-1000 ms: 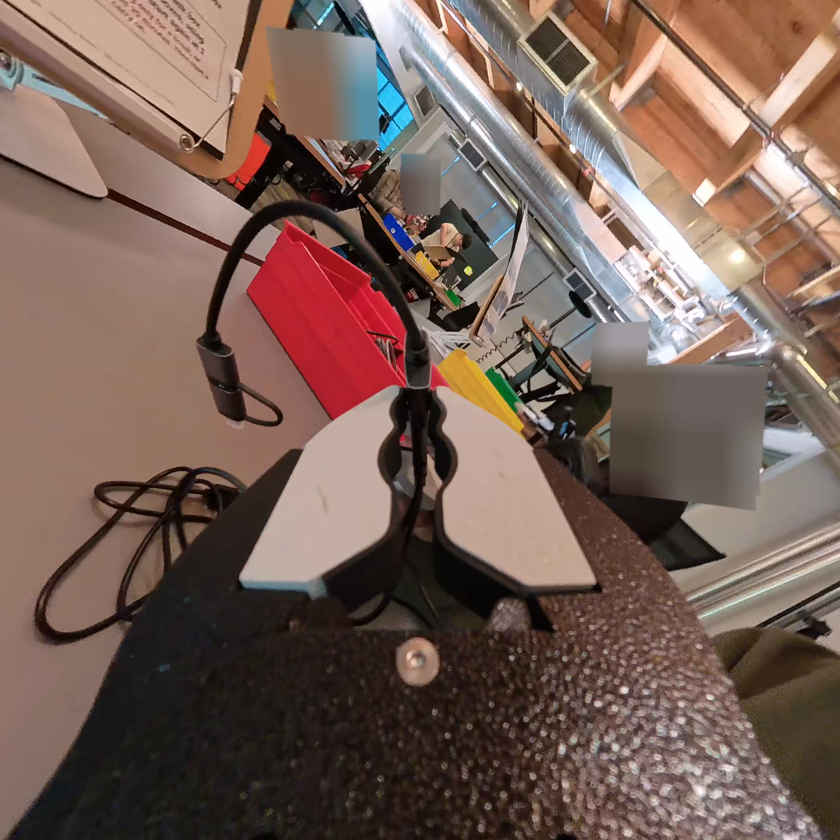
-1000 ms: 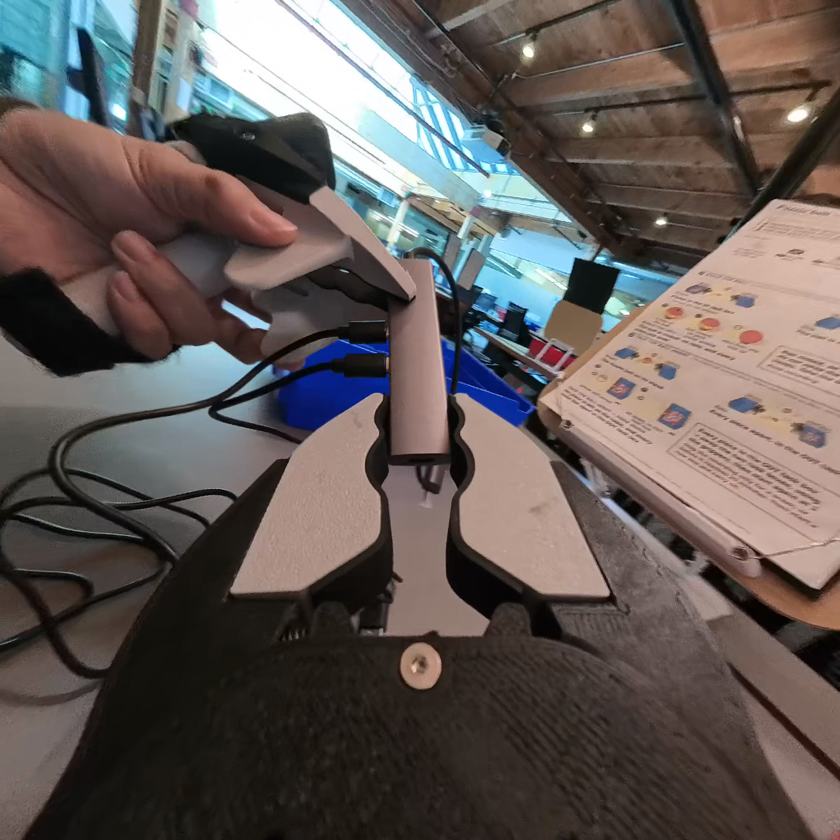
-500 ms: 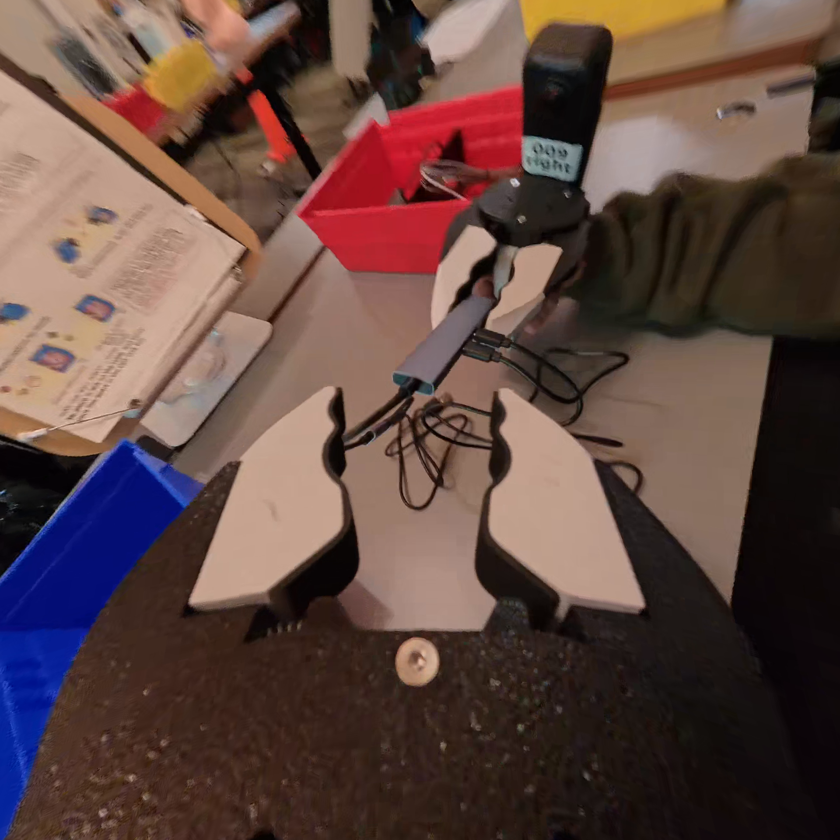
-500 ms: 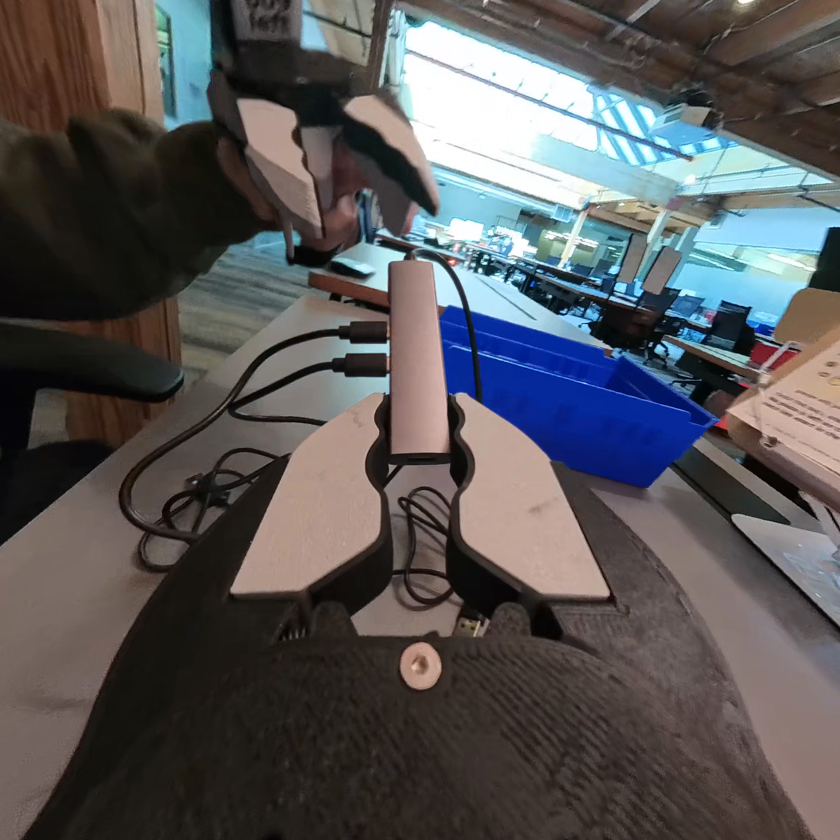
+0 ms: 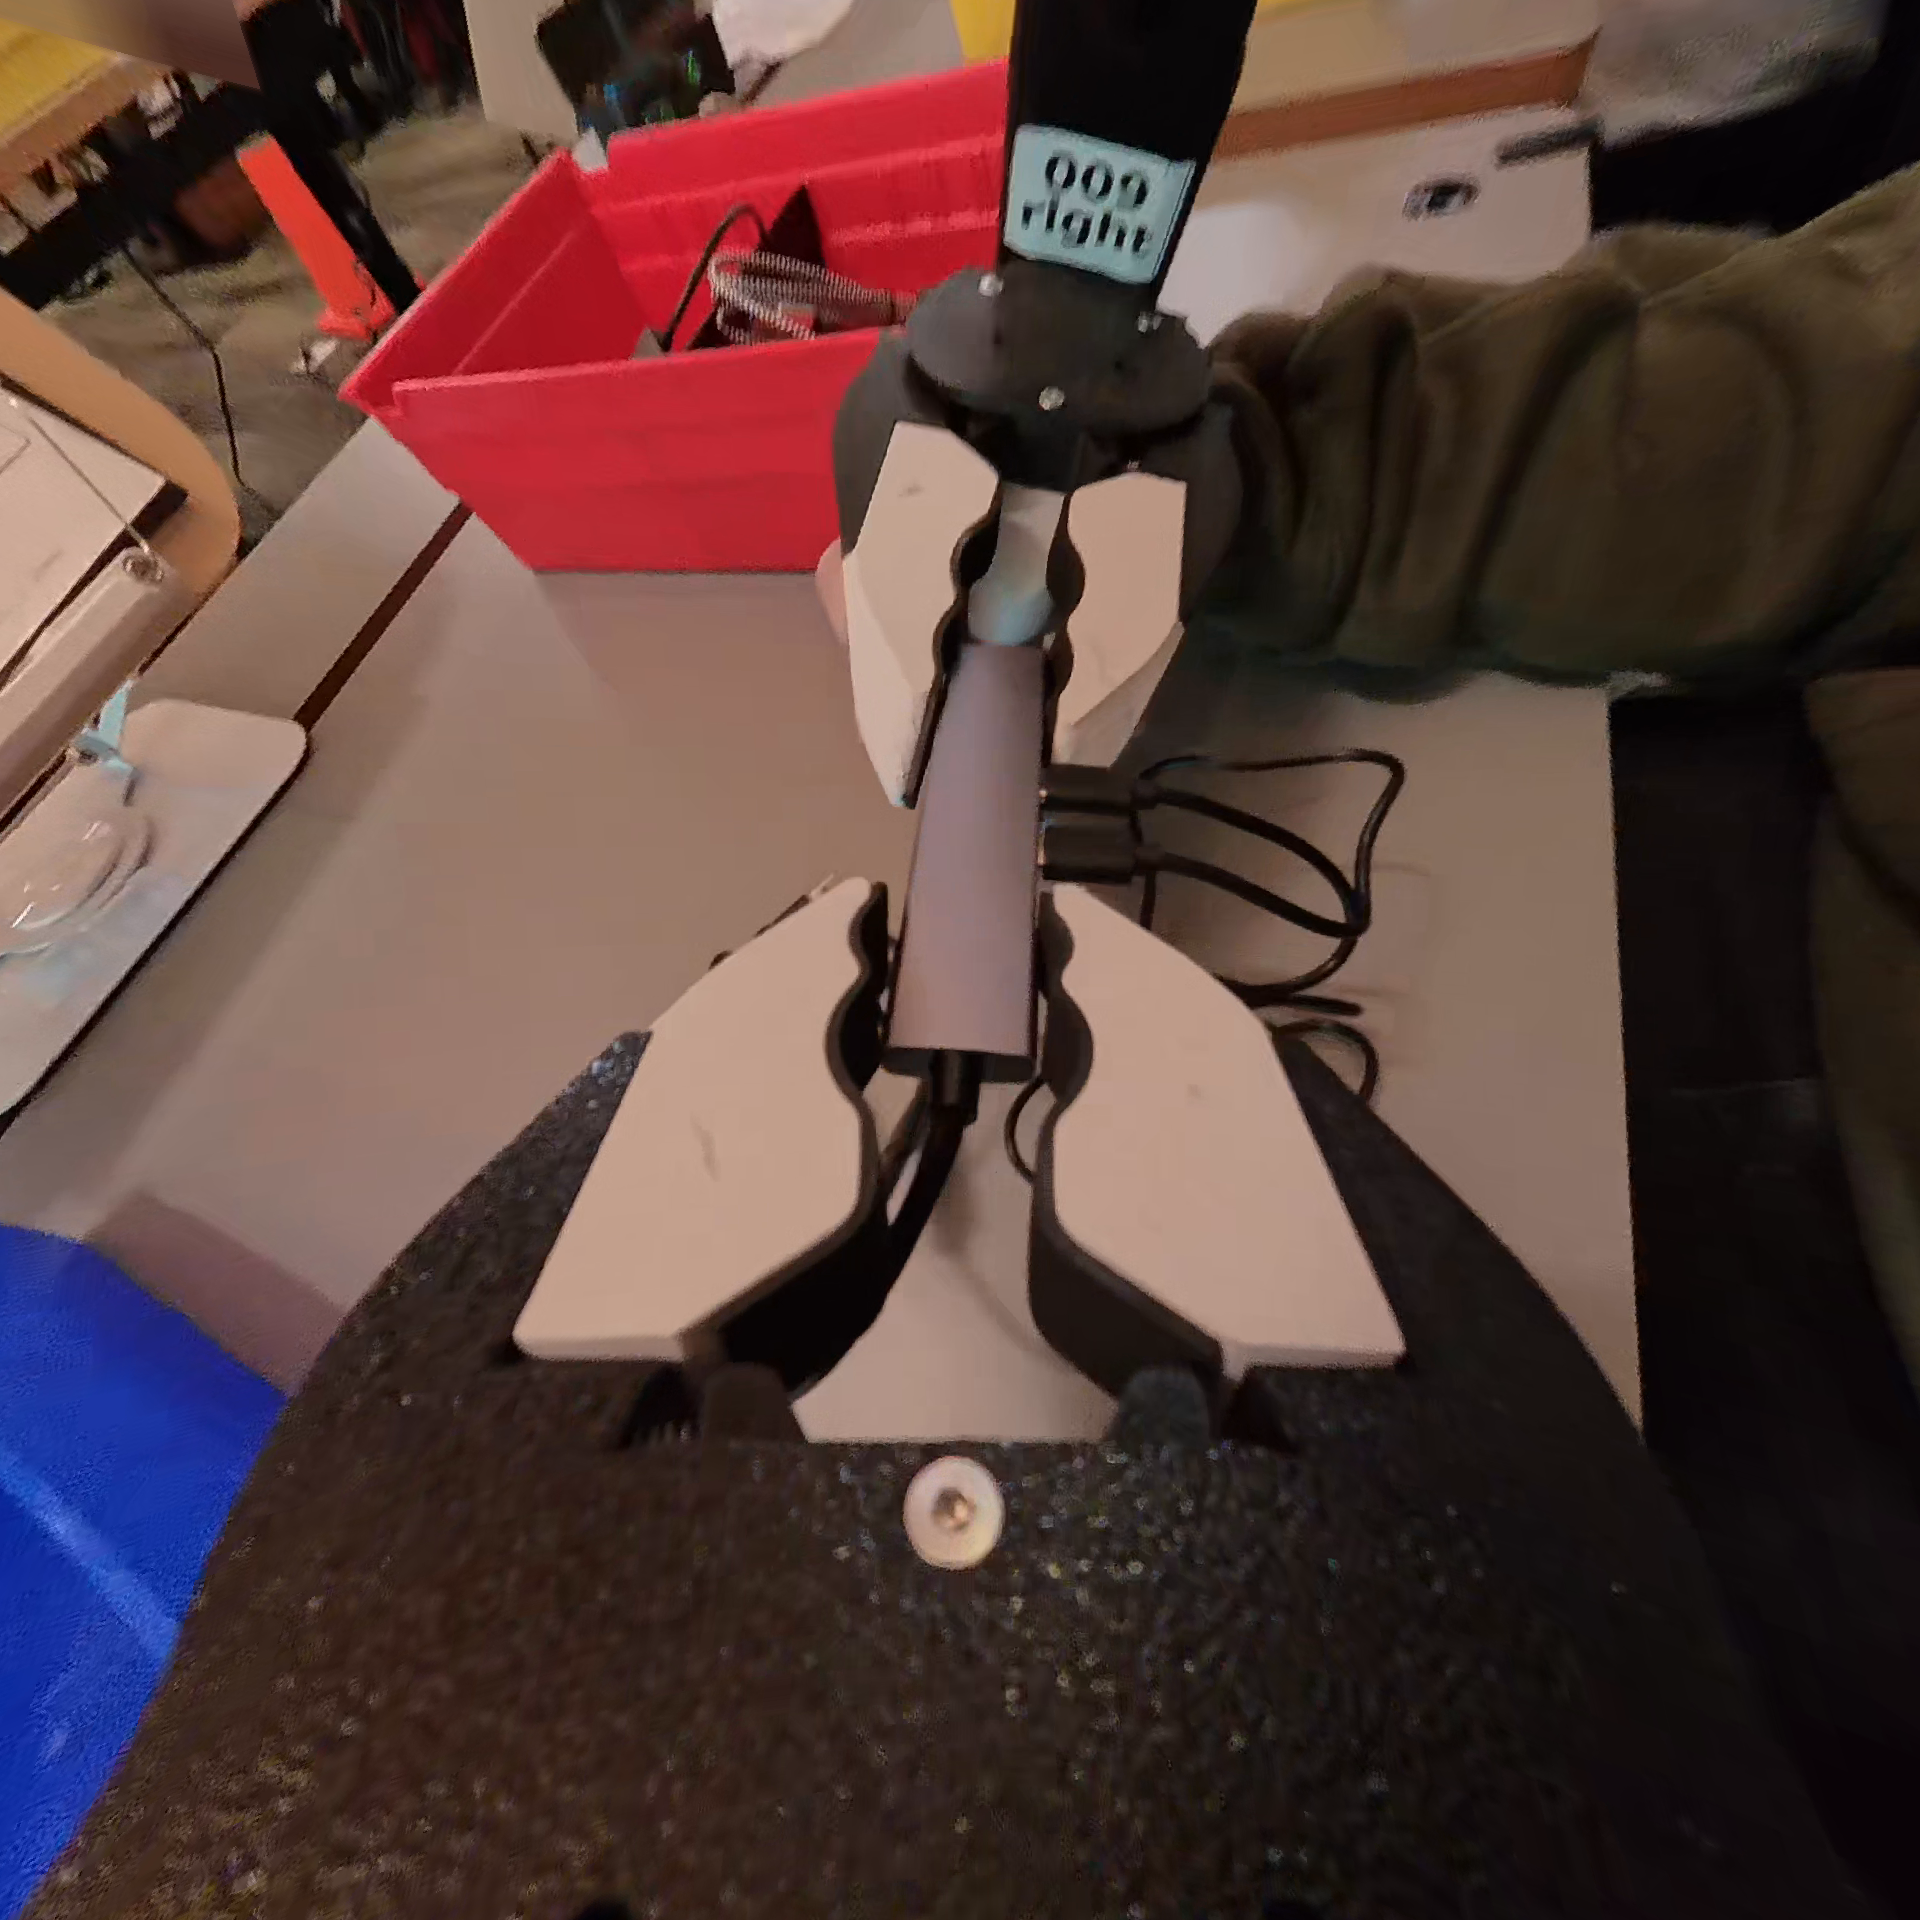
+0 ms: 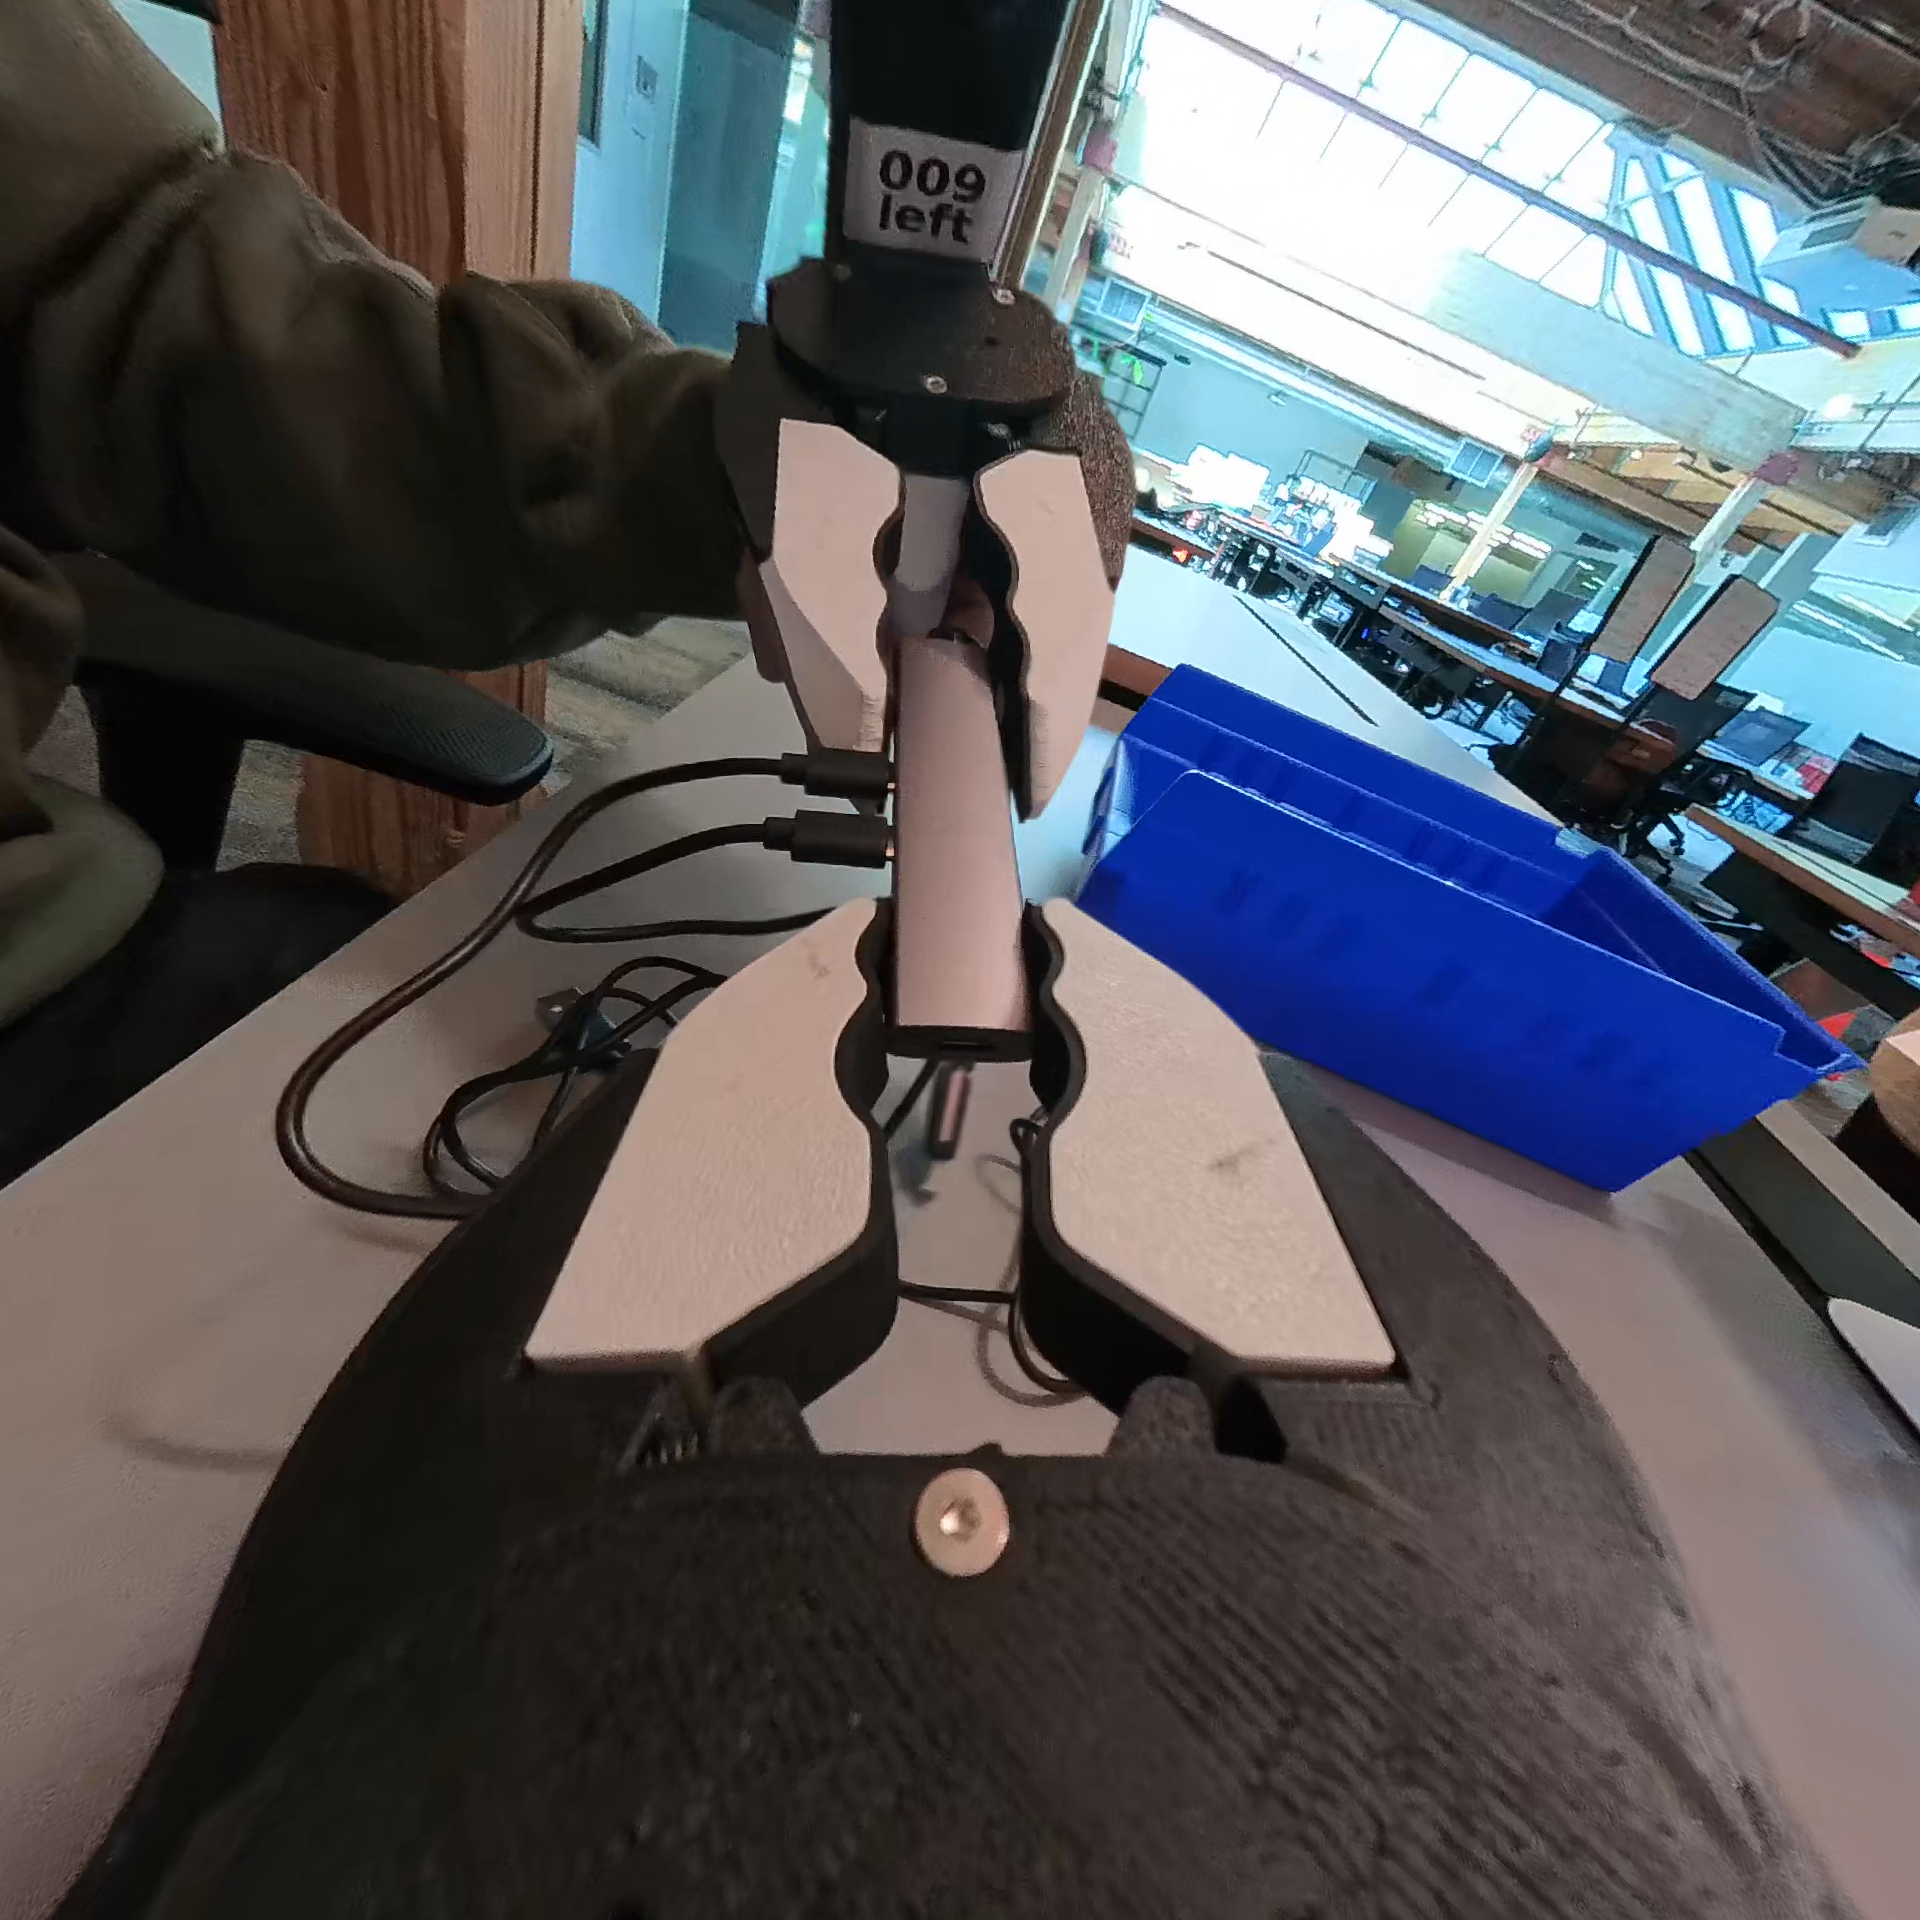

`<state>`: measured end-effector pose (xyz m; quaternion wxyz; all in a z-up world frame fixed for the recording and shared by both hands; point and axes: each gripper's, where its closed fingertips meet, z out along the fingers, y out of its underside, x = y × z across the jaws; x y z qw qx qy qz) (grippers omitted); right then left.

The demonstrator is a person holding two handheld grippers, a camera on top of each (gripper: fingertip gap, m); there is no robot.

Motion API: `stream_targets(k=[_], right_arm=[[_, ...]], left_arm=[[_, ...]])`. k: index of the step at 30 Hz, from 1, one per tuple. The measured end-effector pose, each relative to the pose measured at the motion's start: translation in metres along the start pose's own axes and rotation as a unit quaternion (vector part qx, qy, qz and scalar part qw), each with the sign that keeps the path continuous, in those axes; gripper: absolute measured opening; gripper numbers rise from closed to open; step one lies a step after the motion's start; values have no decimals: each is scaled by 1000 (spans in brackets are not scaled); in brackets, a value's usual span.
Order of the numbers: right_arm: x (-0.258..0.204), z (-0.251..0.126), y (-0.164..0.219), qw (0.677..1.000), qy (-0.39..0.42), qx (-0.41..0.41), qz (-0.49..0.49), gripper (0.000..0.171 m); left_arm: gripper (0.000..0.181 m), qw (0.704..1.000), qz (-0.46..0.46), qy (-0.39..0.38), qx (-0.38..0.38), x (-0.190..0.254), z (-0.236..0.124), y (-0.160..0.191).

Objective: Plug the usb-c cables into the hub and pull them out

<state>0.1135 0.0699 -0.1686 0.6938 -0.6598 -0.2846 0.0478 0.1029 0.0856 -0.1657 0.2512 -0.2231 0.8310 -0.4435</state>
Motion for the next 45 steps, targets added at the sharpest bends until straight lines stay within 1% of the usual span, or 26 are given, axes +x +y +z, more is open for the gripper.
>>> stream_targets(k=[2, 7, 11, 13, 17, 23, 28, 36, 41, 45], right_arm=[[-1, 0, -2, 1000, -5, 8, 4, 24], [-6, -2, -5, 999, -24, 24, 8, 24], [-8, -2, -10, 999, -32, 39, 13, 24], [-11, -3, -16, 998, -39, 54, 16, 24], [-13, -3, -15, 997, -47, 52, 19, 24], [-11, -4, -16, 998, -42, 53, 18, 24], [-12, -4, -12, 998, -46, 44, 22, 24], [-14, -4, -11, 995, -64, 48, 54, 24], [-11, -5, -10, 995, -60, 57, 64, 24], [-10, -6, -13, 994, -58, 67, 59, 25]], left_arm=[[26, 1000, -7, 6, 29, 2, 0, -2], [25, 996, -29, 28, 74, 10, 0, -5], [25, 993, -46, 45, 96, 14, -2, -7], [26, 990, -60, 69, 107, 18, -4, -10], [26, 988, -84, 95, 87, 23, -5, -7], [25, 985, -121, 92, 83, 21, -5, -9], [24, 988, -113, 84, 69, 22, -3, -4], [24, 985, -136, 86, 54, 26, 0, 2], [24, 982, -161, 76, 69, 23, 2, 1], [24, 971, -201, 85, 98, 23, 2, -2]])
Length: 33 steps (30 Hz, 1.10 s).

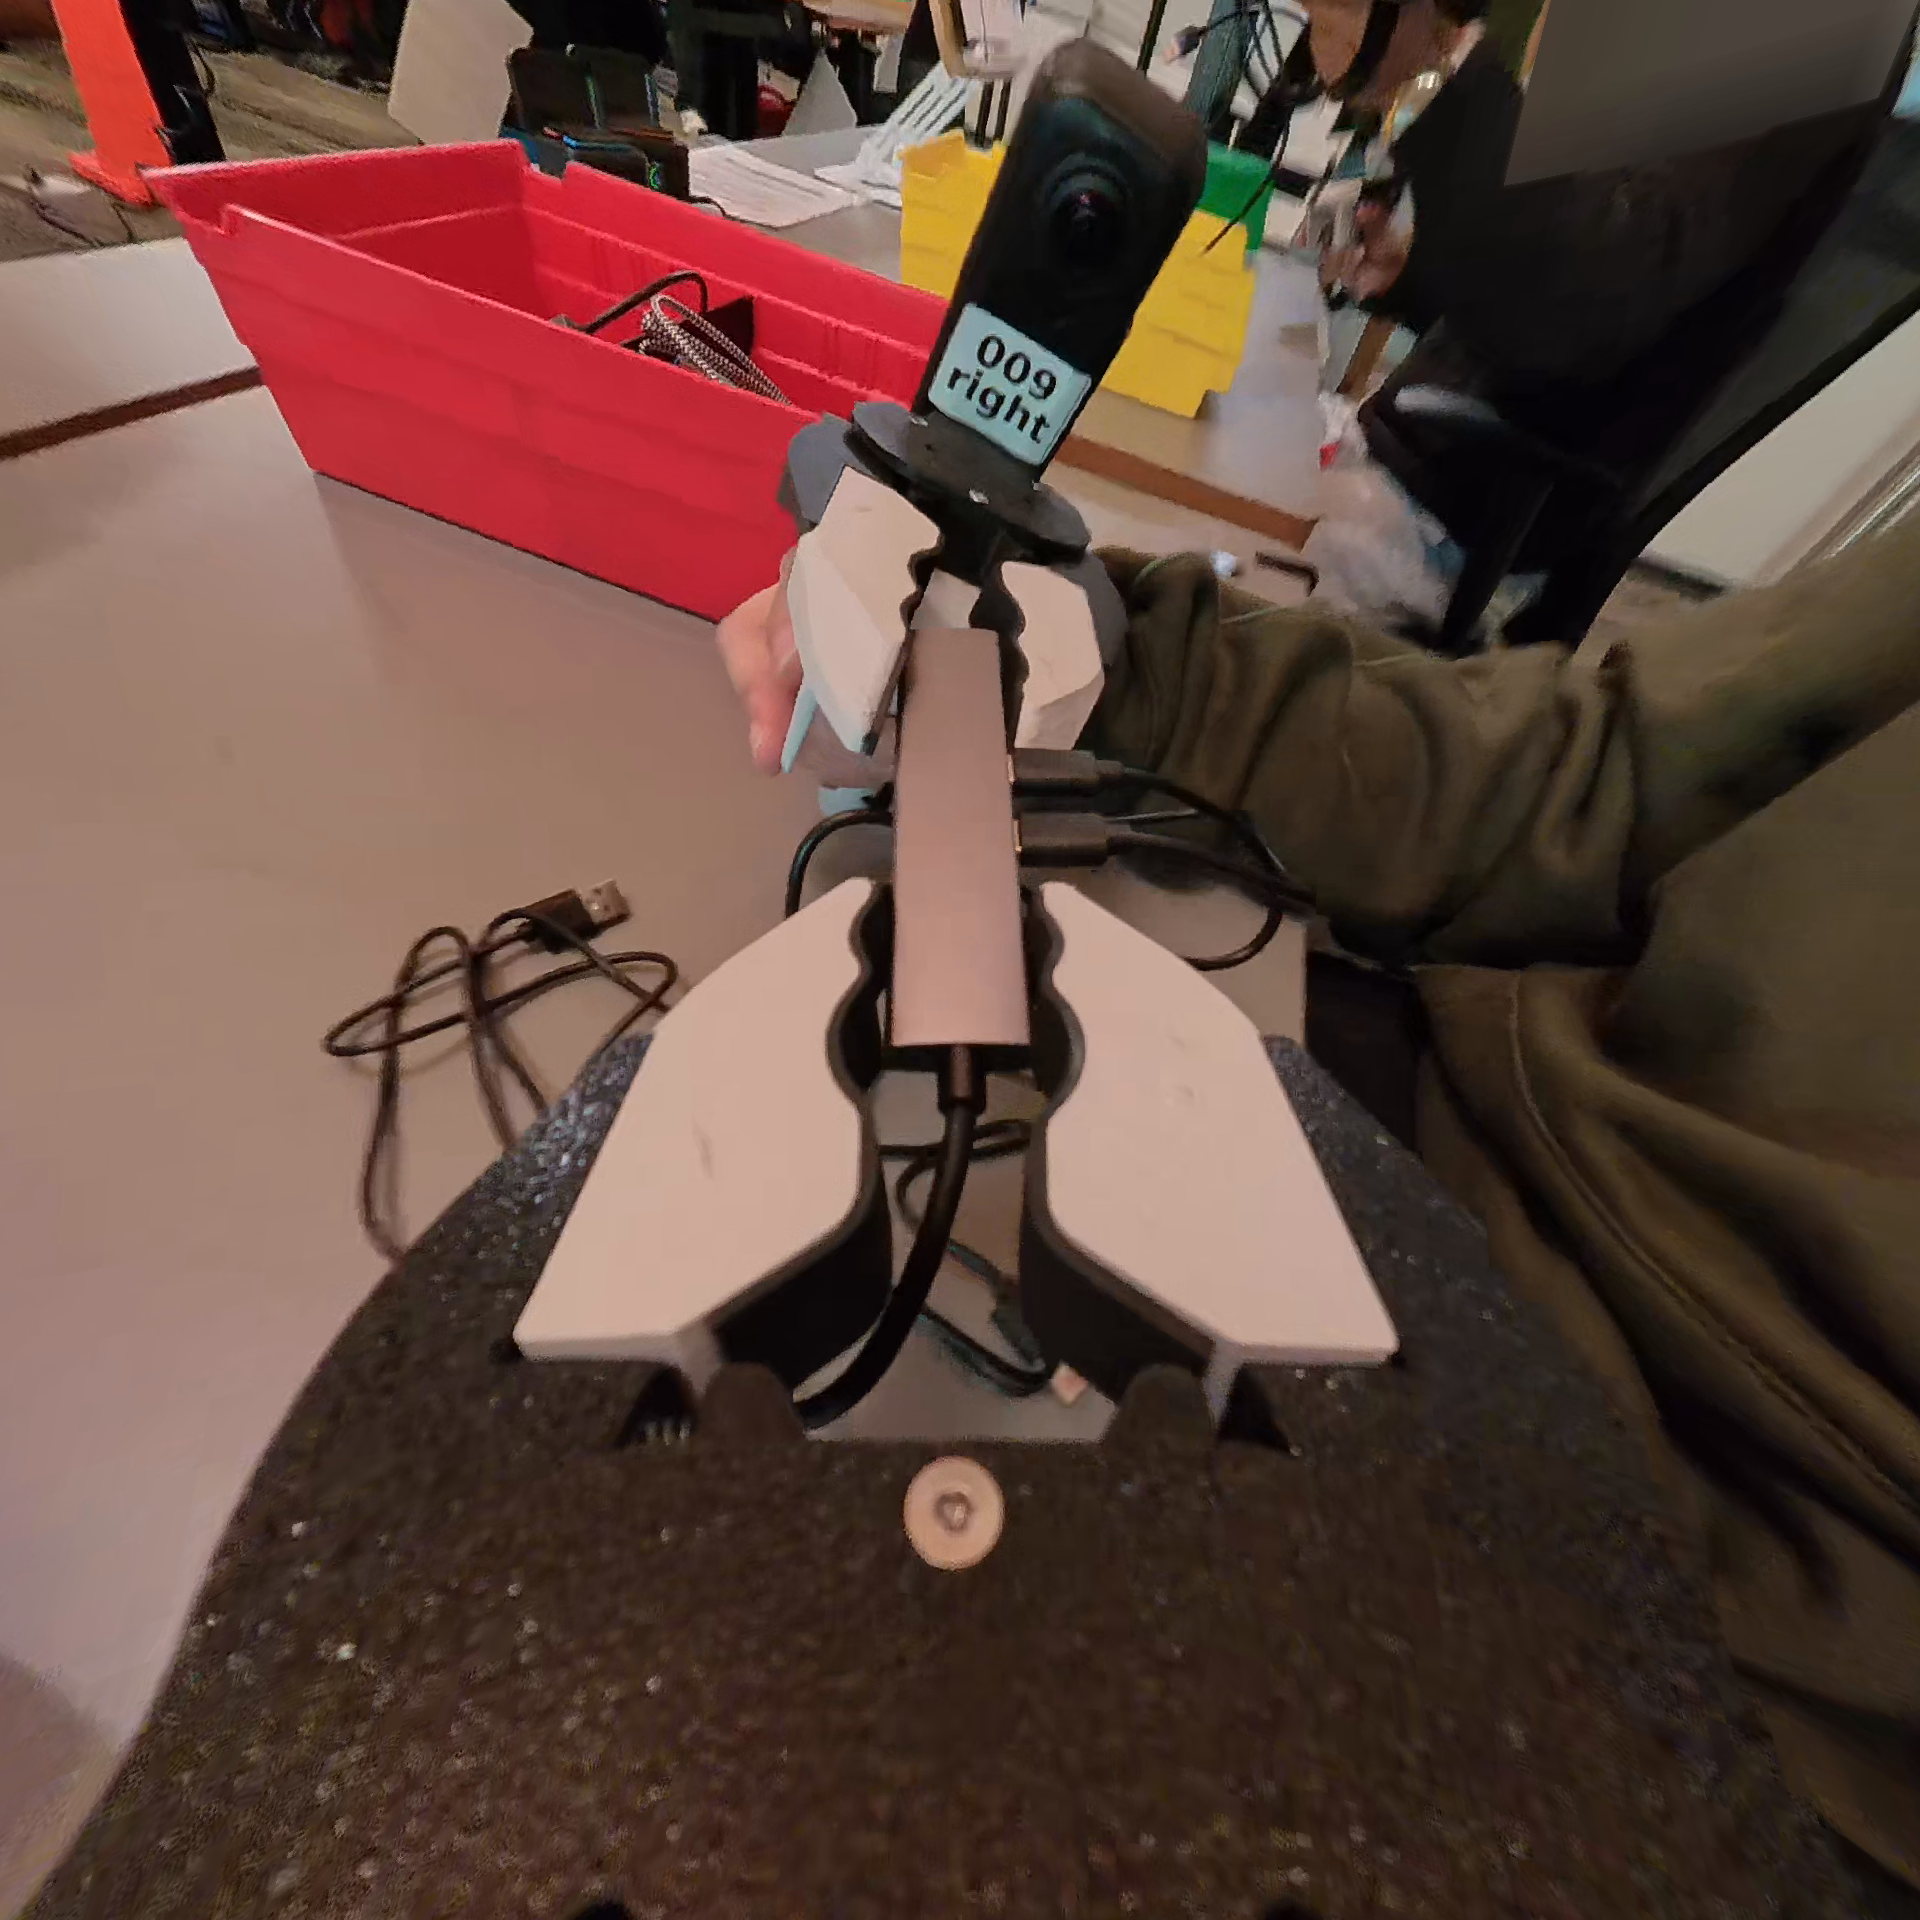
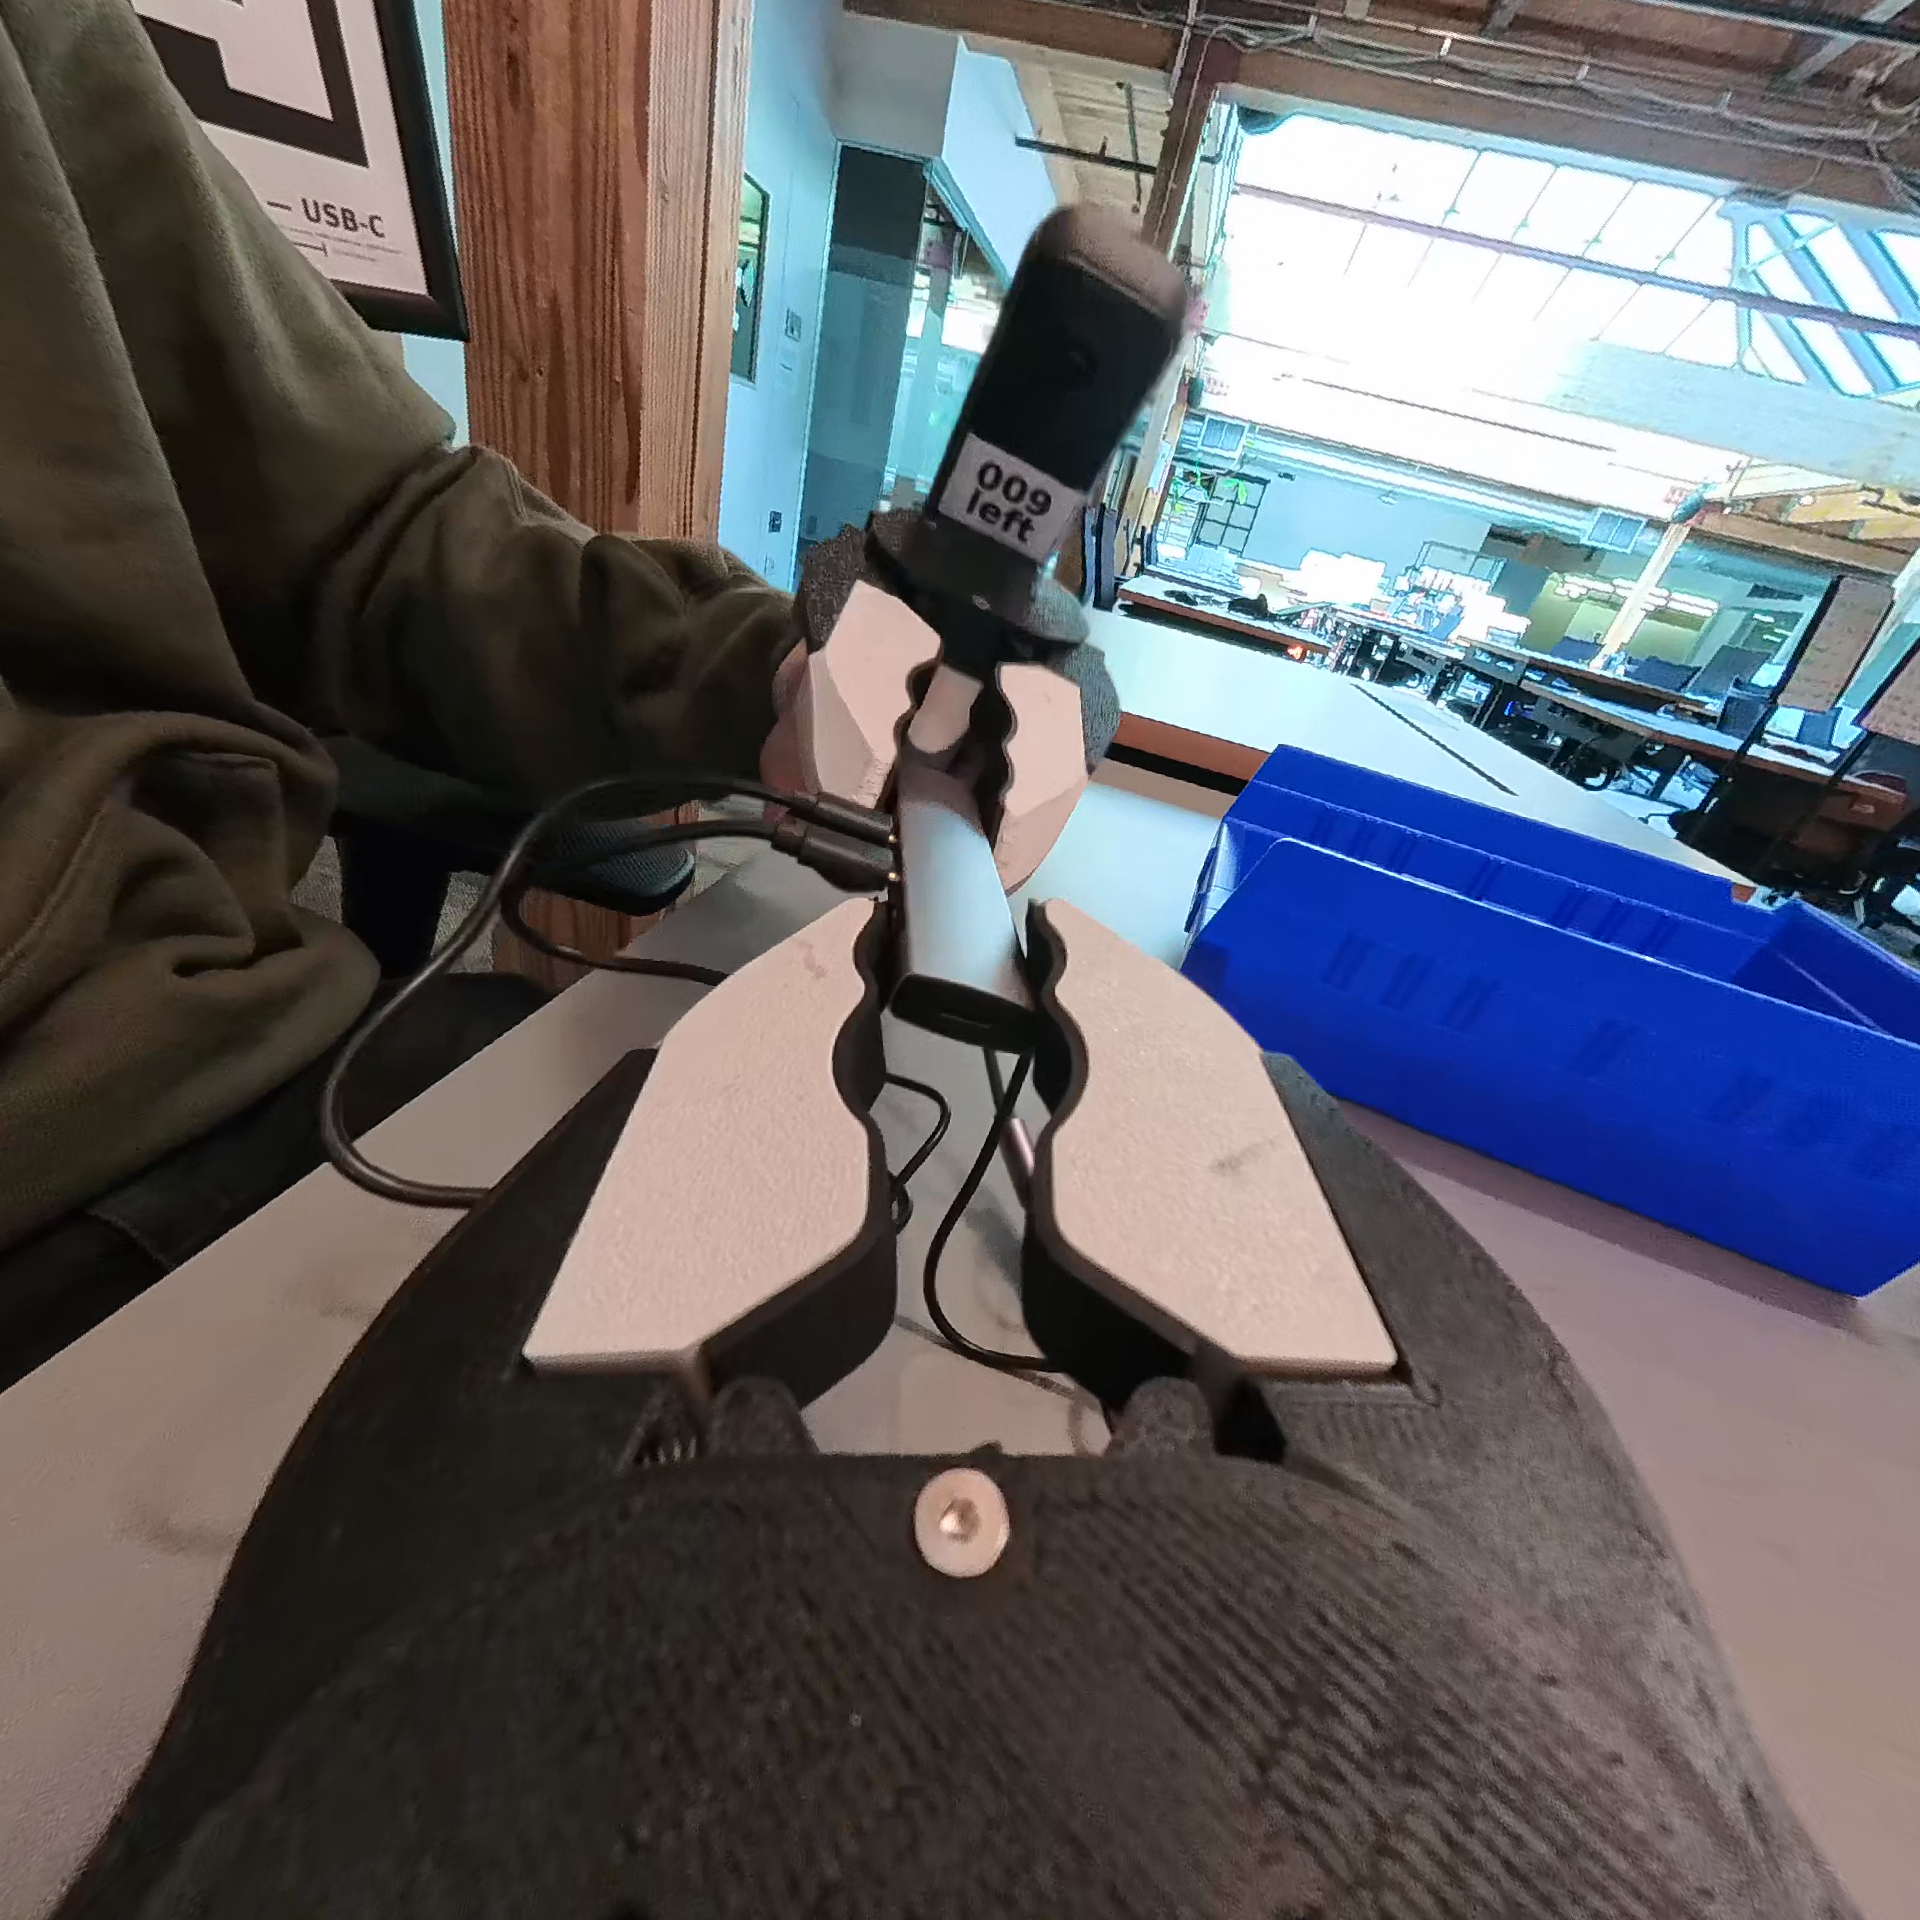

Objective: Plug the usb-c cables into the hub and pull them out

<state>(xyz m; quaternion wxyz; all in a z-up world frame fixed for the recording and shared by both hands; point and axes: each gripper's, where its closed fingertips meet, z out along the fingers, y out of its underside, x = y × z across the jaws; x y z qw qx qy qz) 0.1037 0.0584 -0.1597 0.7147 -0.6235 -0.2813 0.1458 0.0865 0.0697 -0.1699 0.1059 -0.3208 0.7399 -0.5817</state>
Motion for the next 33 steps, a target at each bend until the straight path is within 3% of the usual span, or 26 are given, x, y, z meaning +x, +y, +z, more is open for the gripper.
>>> stream_targets(k=[5, 14, 21, 28, 33], right_arm=[[1, -2, -12, 999, 6, 30, -11, 23], [1, 0, -7, 1000, 11, 9, -17, 23], [6, 2, 5, 999, 22, -24, 0, 23], [42, -8, 14, 989, 134, -28, 61, 35], [63, -22, -6, 974, 217, 9, 66, 45]], left_arm=[[24, 990, -108, 59, 68, 5, 1, -12], [24, 988, -129, 71, 37, 1, -1, -6], [24, 994, -101, 32, 30, -8, -5, -3], [24, 992, 23, -124, 10, -34, -17, -14], [25, 949, 109, -295, 0, -67, -37, -28]])
